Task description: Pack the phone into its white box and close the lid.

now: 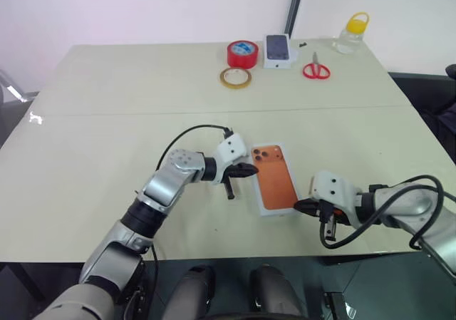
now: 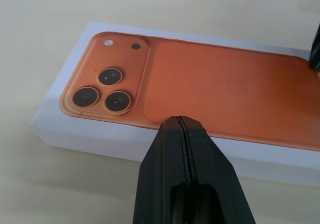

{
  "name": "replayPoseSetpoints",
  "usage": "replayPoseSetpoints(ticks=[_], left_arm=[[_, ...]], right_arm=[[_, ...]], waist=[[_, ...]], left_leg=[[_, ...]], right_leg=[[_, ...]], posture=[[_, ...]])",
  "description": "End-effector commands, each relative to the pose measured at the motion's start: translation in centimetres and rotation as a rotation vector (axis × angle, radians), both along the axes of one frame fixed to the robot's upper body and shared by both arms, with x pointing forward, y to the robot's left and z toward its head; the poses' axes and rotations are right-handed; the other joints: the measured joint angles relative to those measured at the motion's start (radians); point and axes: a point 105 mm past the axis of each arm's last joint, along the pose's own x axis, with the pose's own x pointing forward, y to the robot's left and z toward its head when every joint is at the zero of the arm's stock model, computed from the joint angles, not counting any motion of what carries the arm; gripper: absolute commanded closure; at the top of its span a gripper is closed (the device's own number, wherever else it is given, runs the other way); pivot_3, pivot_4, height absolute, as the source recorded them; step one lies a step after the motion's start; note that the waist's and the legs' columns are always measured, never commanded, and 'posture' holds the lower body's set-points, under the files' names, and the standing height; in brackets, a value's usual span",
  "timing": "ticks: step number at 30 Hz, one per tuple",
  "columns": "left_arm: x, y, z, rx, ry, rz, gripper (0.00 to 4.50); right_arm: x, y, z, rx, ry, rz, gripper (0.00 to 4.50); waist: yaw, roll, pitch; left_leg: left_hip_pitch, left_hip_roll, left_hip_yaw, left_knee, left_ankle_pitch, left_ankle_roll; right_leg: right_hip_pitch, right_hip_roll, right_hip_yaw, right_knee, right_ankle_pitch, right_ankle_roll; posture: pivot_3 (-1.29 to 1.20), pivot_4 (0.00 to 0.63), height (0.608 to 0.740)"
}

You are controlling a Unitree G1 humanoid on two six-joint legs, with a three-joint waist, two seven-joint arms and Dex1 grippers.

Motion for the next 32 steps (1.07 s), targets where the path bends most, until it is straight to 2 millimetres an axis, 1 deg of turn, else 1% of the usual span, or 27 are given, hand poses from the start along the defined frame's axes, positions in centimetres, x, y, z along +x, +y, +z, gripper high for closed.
replayPoseSetpoints(ticks=[1,2,3,4,5,7,8,9,11,12,15,17,18,23,26,32], left_arm=[[0.0,0.7,-1.1,0.028,0.024,0.026,4.50],[0.4,1.0,-0.5,-0.008,0.017,0.057,4.50],[1.1,1.8,0.5,-0.055,0.000,0.106,4.50],[1.5,2.3,1.2,-0.087,-0.012,0.138,4.50],[1.9,2.7,1.7,-0.109,-0.024,0.170,4.50],[2.8,4.3,2.9,-0.157,-0.062,0.260,4.50],[3.4,6.1,3.6,-0.187,-0.077,0.338,4.50],[3.7,7.2,4.1,-0.206,-0.087,0.389,4.50],[3.9,10.7,5.0,-0.239,-0.123,0.518,4.50],[3.8,11.8,5.3,-0.246,-0.135,0.555,4.50],[3.4,13.7,5.9,-0.254,-0.167,0.634,4.50],[2.7,17.2,5.8,-0.226,-0.198,0.733,4.50],[2.3,18.3,5.7,-0.212,-0.210,0.765,4.50],[1.4,20.0,5.1,-0.193,-0.220,0.843,4.50],[0.4,21.4,4.5,-0.196,-0.207,0.898,4.50],[0.1,21.3,3.9,-0.205,-0.197,0.926,4.50]], right_arm=[[0.5,0.0,0.1,0.010,-0.030,-0.018,4.36],[1.4,0.1,1.1,0.044,-0.082,-0.040,4.36],[3.0,0.1,2.6,0.109,-0.170,-0.086,4.36],[4.0,0.1,3.6,0.156,-0.226,-0.120,4.36],[4.9,-0.2,4.4,0.185,-0.267,-0.153,4.36],[6.6,-1.1,5.5,0.222,-0.321,-0.220,4.36],[7.5,-1.4,6.0,0.239,-0.349,-0.252,4.36],[8.1,-1.6,6.3,0.250,-0.366,-0.271,4.36],[9.4,-1.9,6.9,0.291,-0.390,-0.295,4.36],[9.7,-2.0,7.0,0.304,-0.393,-0.299,4.36],[10.7,-2.8,7.5,0.359,-0.390,-0.319,4.36],[11.5,-2.7,7.6,0.400,-0.377,-0.327,4.36],[11.8,-2.6,7.5,0.405,-0.374,-0.324,4.36],[12.5,-3.2,7.0,0.406,-0.358,-0.311,4.36],[12.7,-3.0,6.6,0.416,-0.346,-0.300,4.36],[12.8,-2.9,6.6,0.422,-0.331,-0.278,4.36]], waist=[[-0.001,-0.001,-0.001],[-0.002,-0.002,-0.001],[-0.007,-0.002,-0.001],[-0.011,-0.002,-0.001],[-0.011,-0.002,-0.001],[-0.007,-0.002,-0.001],[-0.006,-0.002,-0.001],[-0.007,-0.002,-0.001],[-0.008,-0.002,-0.001],[-0.007,-0.002,-0.001],[0.000,-0.002,-0.001],[-0.002,-0.002,-0.001],[-0.006,-0.002,-0.001],[-0.002,-0.002,-0.001],[-0.004,-0.002,0.000],[-0.004,-0.001,0.000]], left_leg=[[0.000,0.000,0.000,0.000,0.000,0.000],[0.000,0.000,0.000,0.000,0.000,0.000],[0.000,0.000,0.000,0.000,0.000,0.000],[0.001,0.000,0.000,0.000,0.000,0.000],[0.001,0.000,0.000,0.000,0.000,0.000],[0.000,0.000,0.000,-0.001,0.001,-0.001],[0.000,0.001,0.000,-0.001,0.001,-0.001],[0.000,0.000,0.000,-0.001,0.001,-0.001],[-0.001,0.000,0.000,-0.001,0.001,-0.001],[-0.001,0.001,0.000,-0.001,0.001,-0.001],[-0.001,0.000,0.000,-0.001,0.001,-0.001],[-0.001,-0.001,0.000,-0.001,0.001,-0.001],[-0.001,-0.001,0.000,-0.001,0.001,-0.001],[-0.001,0.000,0.000,-0.001,0.001,-0.001],[-0.001,0.000,0.000,-0.001,0.001,-0.001],[-0.001,0.000,0.000,-0.001,0.001,-0.001]], right_leg=[[0.000,0.000,0.000,0.000,0.000,0.000],[0.000,0.000,0.000,0.000,0.000,0.000],[0.000,0.000,0.000,0.000,0.000,0.000],[0.000,0.000,0.000,0.000,0.000,0.000],[0.000,0.001,0.001,0.001,0.000,0.000],[-0.002,0.001,0.001,0.002,0.000,0.000],[-0.002,0.001,0.001,0.002,0.000,0.000],[-0.003,0.001,0.001,0.001,0.000,0.000],[-0.003,0.001,0.001,0.001,0.000,0.000],[-0.004,0.001,0.001,0.001,0.000,0.000],[-0.003,0.000,0.001,0.001,0.000,0.000],[-0.003,0.000,0.001,0.001,0.000,0.000],[-0.003,0.000,0.001,0.001,0.000,0.000],[-0.003,0.000,0.001,0.001,0.000,0.000],[-0.003,0.000,0.001,0.001,0.000,0.000],[-0.003,0.000,0.001,0.001,0.000,0.000]], posture=[[0.00,0.150,0.740],[0.00,0.150,0.740],[0.00,0.150,0.740],[0.00,0.150,0.740],[0.00,0.150,0.740],[0.00,0.150,0.740],[0.00,0.150,0.740],[0.00,0.150,0.740],[0.00,0.150,0.740],[0.00,0.150,0.740],[0.00,0.150,0.740],[0.00,0.150,0.740],[0.00,0.150,0.740],[0.00,0.150,0.740],[0.00,0.150,0.740],[0.00,0.150,0.740]])
